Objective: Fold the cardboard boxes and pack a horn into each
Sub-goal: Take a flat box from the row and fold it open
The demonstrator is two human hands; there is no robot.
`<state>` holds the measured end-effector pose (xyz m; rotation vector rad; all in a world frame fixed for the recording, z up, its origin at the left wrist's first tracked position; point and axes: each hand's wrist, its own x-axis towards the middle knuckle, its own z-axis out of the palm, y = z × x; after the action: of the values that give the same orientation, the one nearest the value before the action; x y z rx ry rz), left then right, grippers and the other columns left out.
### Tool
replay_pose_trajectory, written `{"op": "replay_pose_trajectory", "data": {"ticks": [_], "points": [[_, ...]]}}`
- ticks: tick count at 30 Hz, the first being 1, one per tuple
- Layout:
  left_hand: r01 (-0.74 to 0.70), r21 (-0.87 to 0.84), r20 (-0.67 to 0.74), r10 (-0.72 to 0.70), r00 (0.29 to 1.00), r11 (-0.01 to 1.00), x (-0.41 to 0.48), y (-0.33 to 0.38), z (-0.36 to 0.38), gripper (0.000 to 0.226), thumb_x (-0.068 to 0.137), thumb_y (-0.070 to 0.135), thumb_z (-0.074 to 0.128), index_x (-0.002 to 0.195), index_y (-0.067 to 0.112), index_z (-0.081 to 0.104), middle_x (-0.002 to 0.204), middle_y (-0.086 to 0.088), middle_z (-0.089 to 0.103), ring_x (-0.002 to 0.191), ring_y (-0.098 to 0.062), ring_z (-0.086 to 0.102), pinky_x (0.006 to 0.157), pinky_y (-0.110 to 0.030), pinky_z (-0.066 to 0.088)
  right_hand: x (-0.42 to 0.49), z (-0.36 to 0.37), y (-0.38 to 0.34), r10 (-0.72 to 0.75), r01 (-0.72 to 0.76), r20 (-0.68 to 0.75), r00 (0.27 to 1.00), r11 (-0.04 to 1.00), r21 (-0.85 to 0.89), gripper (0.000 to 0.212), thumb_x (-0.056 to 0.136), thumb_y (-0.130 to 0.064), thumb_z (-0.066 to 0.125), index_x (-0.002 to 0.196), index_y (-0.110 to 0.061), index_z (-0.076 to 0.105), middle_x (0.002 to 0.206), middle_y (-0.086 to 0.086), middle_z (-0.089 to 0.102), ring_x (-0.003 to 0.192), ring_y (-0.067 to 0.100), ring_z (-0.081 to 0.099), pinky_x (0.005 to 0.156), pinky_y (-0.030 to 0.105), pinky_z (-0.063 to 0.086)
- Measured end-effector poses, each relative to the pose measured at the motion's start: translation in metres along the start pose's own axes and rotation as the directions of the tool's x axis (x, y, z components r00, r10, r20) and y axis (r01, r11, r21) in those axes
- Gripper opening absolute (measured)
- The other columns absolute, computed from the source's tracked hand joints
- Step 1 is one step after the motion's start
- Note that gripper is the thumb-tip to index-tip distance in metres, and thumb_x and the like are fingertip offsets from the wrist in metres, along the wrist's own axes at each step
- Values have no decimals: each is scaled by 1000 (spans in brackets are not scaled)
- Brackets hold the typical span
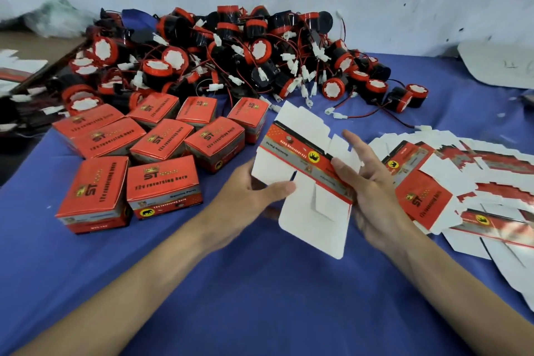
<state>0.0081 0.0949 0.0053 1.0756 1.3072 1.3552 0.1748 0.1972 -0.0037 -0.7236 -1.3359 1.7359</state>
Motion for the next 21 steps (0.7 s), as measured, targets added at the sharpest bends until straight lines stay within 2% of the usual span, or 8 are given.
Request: {"op": "replay_pose_trajectory", "data": {"ticks": [1,4,8,10,12,14,17,21], "points": [[2,-2,-2,-2,1000,1000,0,-1,1,30,86,9,65,108,27,56,100,11,73,95,-9,69,73,-27,59,-1,1,0,27,-28,30,999,999,25,56,80,-21,65,132,-32,49,111,13,69,96,28,69,81,39,58],[-104,88,-54,109,993,991,-3,-4,6,35,89,-4,59,92,31,57,82,25,71,82,5,67,64,-14,54,-3,5,3,46,-54,93,995,995,78,47,85,-24,61,130,-20,52,118,10,67,101,25,68,81,35,57],[-221,191,61,213,975,956,-13,-7,19,27,89,12,63,107,32,59,98,29,68,97,11,62,72,-5,46,-5,8,2,77,-88,138,987,993,75,46,88,-32,59,130,-18,52,127,9,62,111,28,63,88,39,55],[-208,204,23,208,978,956,-14,-13,22,23,92,13,60,105,32,58,97,24,69,95,11,62,71,-5,46,-6,9,2,69,-66,108,992,997,-35,52,85,-43,60,133,-27,49,131,4,59,113,24,62,92,43,53],[-199,221,-56,216,975,955,-13,-16,22,21,94,8,57,100,28,60,91,13,70,89,4,64,69,-10,48,-7,13,3,16,-3,60,998,976,-216,56,80,-56,64,131,-39,48,134,-3,54,115,18,60,96,47,50],[-237,283,-104,275,956,930,-11,-17,22,23,95,5,55,93,27,60,87,2,68,80,-4,63,65,-15,49,-9,16,3,-55,63,36,998,961,-268,48,79,-53,64,123,-36,53,127,-8,56,114,16,59,95,48,49],[-290,315,-119,341,933,904,-9,-17,23,32,94,3,55,93,35,59,91,16,68,80,2,65,62,-10,49,-12,18,4,-91,92,15,996,976,-198,46,74,-48,69,109,-26,50,98,-17,65,106,12,61,90,42,50],[-306,296,-125,354,927,905,-8,-19,24,36,93,5,59,94,41,56,88,36,65,86,12,63,64,-4,46,-17,21,11,-164,160,0,986,963,-216,51,70,-49,72,109,-30,45,120,10,60,117,25,56,83,34,53]]}}
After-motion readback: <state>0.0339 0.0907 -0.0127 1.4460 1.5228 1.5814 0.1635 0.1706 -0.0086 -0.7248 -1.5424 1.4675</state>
